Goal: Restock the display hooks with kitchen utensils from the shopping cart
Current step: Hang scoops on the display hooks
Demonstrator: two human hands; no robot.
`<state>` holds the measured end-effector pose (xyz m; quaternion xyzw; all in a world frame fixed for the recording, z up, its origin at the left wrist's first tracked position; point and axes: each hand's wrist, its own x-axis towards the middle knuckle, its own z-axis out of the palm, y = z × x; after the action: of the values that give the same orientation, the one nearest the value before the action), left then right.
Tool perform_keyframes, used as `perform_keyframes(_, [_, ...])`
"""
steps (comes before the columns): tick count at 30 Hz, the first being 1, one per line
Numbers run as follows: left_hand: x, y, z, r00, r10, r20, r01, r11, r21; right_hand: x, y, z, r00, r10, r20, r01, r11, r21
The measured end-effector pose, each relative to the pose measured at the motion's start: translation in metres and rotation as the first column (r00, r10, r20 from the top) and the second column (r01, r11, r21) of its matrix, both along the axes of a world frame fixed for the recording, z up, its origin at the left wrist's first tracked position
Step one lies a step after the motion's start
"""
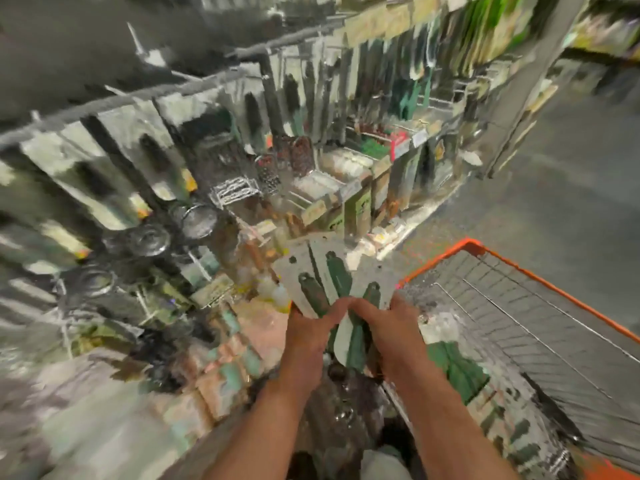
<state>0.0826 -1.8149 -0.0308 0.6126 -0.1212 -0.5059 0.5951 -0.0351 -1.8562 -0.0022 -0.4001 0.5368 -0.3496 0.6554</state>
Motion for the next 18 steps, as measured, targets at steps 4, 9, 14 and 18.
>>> perform_keyframes(4, [0.045, 0.035, 0.014, 0.977, 0.207, -0.041, -0.207, 0.978, -0.002, 0.053, 0.012, 0.021, 0.981, 0.191, 0.031, -0.191, 0.982, -0.012])
perform_keyframes(9, [0.081, 0.084, 0.024, 0.862, 0.506, -0.02, -0.506, 0.861, -0.051, 0.108, 0.03, 0.022, 0.91, 0.411, 0.059, -0.412, 0.911, -0.004])
perform_keyframes(14, [0.093, 0.14, 0.043, 0.717, 0.697, -0.007, -0.696, 0.715, -0.068, 0.155, 0.05, 0.028, 0.744, 0.658, 0.114, -0.665, 0.746, 0.038])
perform_keyframes(18, [0.098, 0.17, 0.05, 0.601, 0.798, 0.043, -0.796, 0.603, -0.055, 0.18, 0.073, 0.033, 0.655, 0.745, 0.126, -0.749, 0.662, -0.024])
